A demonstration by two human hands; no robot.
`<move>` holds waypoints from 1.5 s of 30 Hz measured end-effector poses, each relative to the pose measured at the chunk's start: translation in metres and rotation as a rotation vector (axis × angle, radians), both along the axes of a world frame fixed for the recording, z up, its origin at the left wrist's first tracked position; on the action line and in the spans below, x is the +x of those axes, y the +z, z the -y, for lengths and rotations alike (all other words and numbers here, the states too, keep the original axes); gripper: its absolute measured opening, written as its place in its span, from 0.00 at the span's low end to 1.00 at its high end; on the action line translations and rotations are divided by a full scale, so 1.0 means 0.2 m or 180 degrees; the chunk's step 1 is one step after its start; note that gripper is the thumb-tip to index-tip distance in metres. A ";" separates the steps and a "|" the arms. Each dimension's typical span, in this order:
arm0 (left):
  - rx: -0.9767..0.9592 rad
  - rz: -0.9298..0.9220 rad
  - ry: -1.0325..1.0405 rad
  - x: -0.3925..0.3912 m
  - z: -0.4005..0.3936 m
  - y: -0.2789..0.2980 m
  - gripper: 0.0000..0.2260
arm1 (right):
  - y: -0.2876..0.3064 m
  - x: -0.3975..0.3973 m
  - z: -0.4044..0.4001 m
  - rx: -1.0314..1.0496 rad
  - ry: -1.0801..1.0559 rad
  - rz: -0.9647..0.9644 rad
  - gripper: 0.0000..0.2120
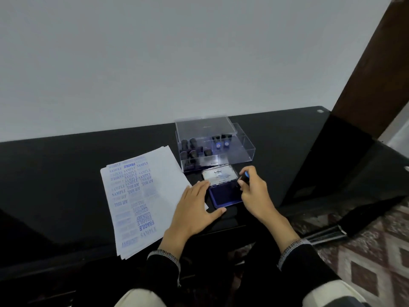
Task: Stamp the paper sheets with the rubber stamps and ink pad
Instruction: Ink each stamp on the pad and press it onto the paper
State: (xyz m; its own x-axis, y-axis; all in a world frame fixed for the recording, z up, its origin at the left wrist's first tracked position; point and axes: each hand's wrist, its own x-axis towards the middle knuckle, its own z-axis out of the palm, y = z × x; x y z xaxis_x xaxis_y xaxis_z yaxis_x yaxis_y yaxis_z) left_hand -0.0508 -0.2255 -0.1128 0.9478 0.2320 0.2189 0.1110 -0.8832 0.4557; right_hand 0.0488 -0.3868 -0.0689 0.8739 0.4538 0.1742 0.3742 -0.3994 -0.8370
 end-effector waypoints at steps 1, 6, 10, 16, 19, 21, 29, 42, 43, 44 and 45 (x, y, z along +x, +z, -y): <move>0.0002 0.0019 0.0007 0.00 0.00 0.00 0.39 | 0.01 0.00 -0.01 -0.0075 0.0098 -0.0008 0.13; -0.0006 0.0041 0.0022 0.00 0.00 0.00 0.37 | 0.02 0.02 -0.06 -0.0137 0.0262 -0.0049 0.19; -0.0010 0.0037 0.0031 -0.01 0.00 0.00 0.37 | 0.02 0.03 -0.09 -0.0210 0.0362 0.0001 0.15; -0.0029 0.0026 0.0020 0.00 0.00 0.01 0.37 | 0.00 0.04 -0.11 -0.0400 0.0406 0.0118 0.15; -0.0054 0.0019 0.0019 0.00 0.00 0.01 0.37 | -0.03 0.05 -0.14 -0.0537 0.0475 0.0270 0.18; -0.0097 0.0041 0.0011 0.00 0.00 0.01 0.37 | -0.06 0.06 -0.15 -0.0671 0.0523 0.0409 0.19; -0.1083 -0.0064 -0.0083 0.01 -0.03 0.07 0.30 | -0.06 0.05 -0.19 -0.0987 0.0502 0.0733 0.23; -0.1718 0.0614 0.1165 -0.13 -0.43 0.20 0.14 | -0.13 0.06 -0.19 -0.0819 0.0340 0.0656 0.24; -0.1712 0.0602 0.1272 -0.15 -0.46 0.20 0.14 | -0.13 0.07 -0.19 -0.0753 0.0317 0.0584 0.24; -0.1700 0.0595 0.1381 -0.18 -0.49 0.19 0.14 | -0.13 0.07 -0.19 -0.0693 0.0294 0.0529 0.23; -0.1677 0.0594 0.1473 -0.20 -0.52 0.18 0.14 | -0.13 0.08 -0.19 -0.0655 0.0279 0.0511 0.23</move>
